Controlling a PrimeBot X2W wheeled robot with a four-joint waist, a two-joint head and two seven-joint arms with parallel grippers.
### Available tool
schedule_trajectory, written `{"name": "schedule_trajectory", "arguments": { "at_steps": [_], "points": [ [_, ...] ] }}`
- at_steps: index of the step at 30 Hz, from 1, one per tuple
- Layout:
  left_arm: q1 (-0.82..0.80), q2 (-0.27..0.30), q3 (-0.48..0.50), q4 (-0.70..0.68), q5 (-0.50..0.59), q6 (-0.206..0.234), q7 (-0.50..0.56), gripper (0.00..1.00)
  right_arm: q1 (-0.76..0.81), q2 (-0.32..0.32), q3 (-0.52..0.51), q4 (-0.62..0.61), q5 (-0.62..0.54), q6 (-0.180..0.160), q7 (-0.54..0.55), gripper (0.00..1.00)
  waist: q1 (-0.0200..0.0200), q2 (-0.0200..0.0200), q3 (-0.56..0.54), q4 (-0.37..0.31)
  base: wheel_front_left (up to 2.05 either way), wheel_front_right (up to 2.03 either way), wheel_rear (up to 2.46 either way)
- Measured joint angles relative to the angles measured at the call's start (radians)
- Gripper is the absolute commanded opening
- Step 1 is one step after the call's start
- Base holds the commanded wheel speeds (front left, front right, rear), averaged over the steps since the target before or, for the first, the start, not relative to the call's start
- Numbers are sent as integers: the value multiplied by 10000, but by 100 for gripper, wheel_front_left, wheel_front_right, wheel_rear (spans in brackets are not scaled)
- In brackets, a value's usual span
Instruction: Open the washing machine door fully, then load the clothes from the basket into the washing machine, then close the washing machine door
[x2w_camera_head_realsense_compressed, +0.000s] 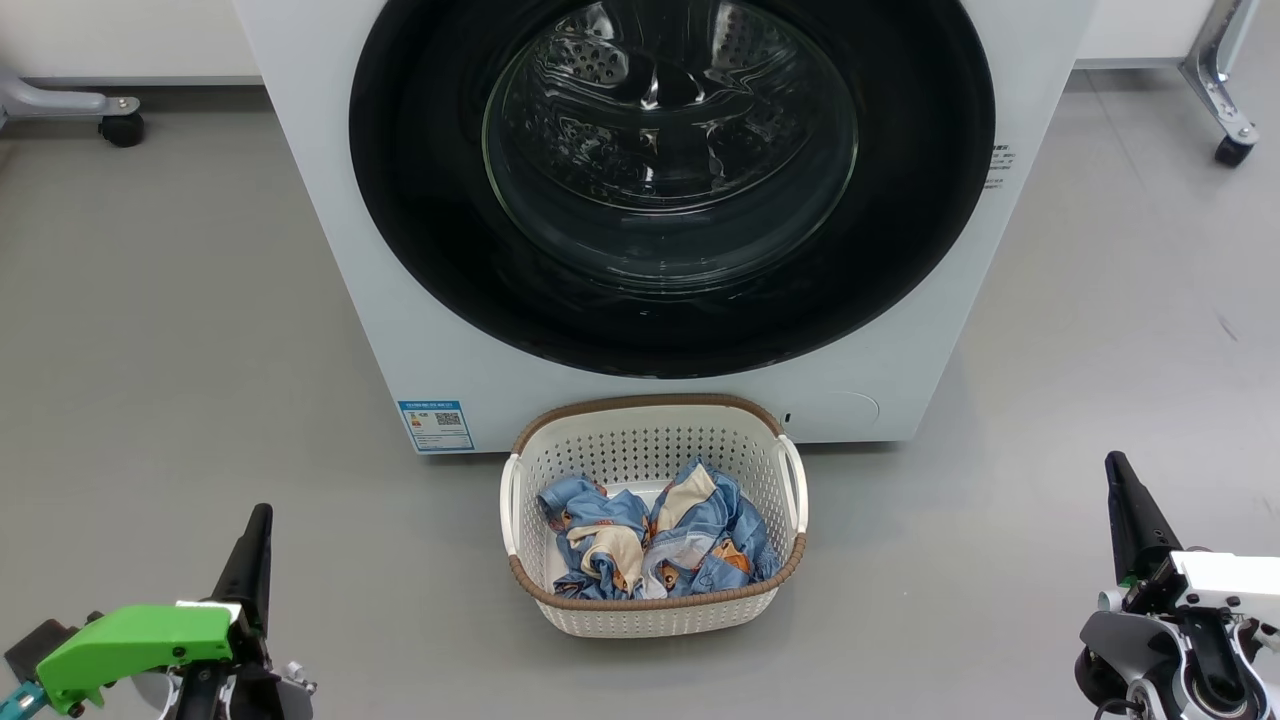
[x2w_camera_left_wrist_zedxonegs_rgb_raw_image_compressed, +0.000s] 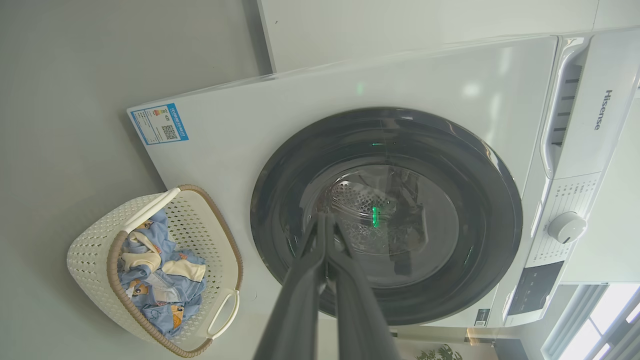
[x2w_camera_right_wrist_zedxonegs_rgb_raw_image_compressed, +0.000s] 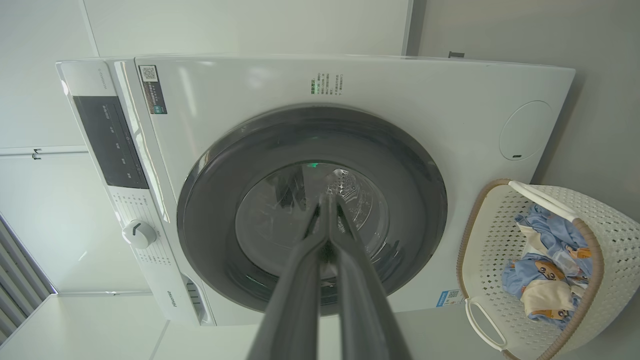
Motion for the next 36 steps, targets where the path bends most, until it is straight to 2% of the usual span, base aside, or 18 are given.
{"name": "schedule_trajectory", "arguments": {
  "at_steps": [23, 24, 31, 36],
  "points": [
    [-1, -8, 25, 4, 29, 0, 0, 0, 0, 15, -23, 0, -2, 0, 4, 0, 0, 0, 0, 0, 0, 0, 0],
    [16, -12, 15, 23, 27, 2, -2, 100, 14, 25, -23, 29, 0, -6, 0, 100, 0, 0, 0, 0, 0, 0, 0],
    [666, -391, -107, 662, 27, 12, -2, 100, 689, 443, 31, 663, 0, -12, -2, 100, 0, 0, -1, -1, 0, 0, 0],
    [688, -389, -119, 648, 65, 12, -105, 100, 728, 454, 69, 602, -17, -10, -130, 100, 0, 0, 8, 1, 0, 0, 0]
  ]
}}
